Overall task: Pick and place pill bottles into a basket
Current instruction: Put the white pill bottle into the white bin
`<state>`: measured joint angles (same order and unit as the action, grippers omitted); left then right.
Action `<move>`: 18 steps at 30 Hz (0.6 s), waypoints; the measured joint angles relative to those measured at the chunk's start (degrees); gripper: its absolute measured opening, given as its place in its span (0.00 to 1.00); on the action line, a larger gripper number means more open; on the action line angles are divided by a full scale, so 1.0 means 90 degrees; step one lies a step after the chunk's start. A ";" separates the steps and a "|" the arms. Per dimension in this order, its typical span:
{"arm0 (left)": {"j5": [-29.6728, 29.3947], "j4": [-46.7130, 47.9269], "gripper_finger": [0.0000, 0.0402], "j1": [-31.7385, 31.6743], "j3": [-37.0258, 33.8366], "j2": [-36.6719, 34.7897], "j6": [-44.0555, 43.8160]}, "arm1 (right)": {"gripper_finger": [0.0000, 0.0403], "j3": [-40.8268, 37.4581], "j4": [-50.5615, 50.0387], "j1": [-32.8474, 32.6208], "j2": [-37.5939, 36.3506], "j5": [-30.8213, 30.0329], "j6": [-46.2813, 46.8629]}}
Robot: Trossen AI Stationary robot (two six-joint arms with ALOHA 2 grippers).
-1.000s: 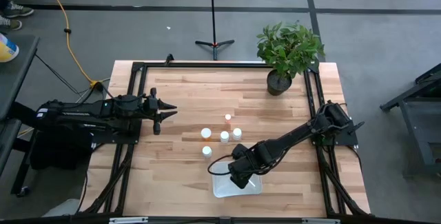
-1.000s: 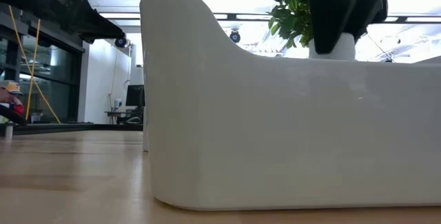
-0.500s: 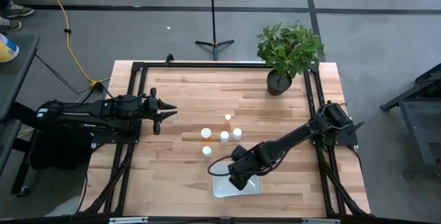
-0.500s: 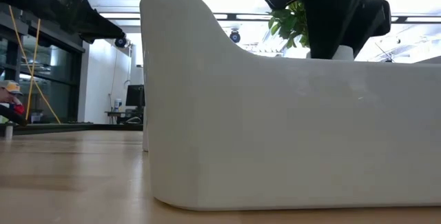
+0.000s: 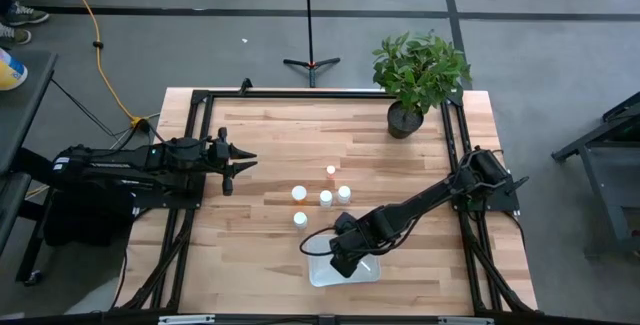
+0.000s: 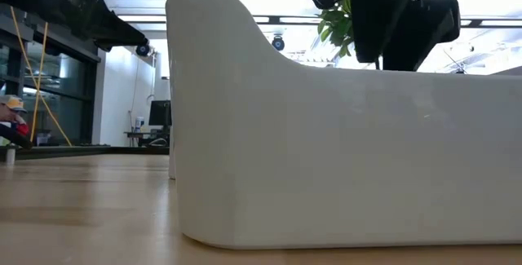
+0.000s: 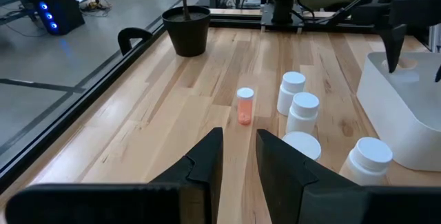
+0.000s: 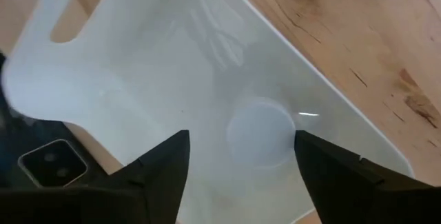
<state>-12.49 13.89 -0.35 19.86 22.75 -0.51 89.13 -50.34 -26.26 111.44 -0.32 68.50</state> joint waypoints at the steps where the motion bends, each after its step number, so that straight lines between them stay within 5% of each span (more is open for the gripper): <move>1: 0.0000 0.0000 0.31 -0.0002 0.0000 0.0001 0.0002 | 0.63 0.0051 0.0007 0.0000 0.0000 -0.0007 -0.0033; 9: 0.0000 0.0000 0.31 0.0001 0.0000 0.0001 0.0000 | 0.63 0.0718 -0.0191 0.0066 -0.0007 -0.0207 -0.0456; 18: 0.0000 -0.0001 0.31 -0.0001 0.0000 0.0001 0.0002 | 0.63 0.1656 -0.1280 0.0622 -0.0013 -0.1419 -0.1521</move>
<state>-12.49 13.88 -0.36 19.86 22.76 -0.50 104.03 -61.87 -20.66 111.32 -13.09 54.81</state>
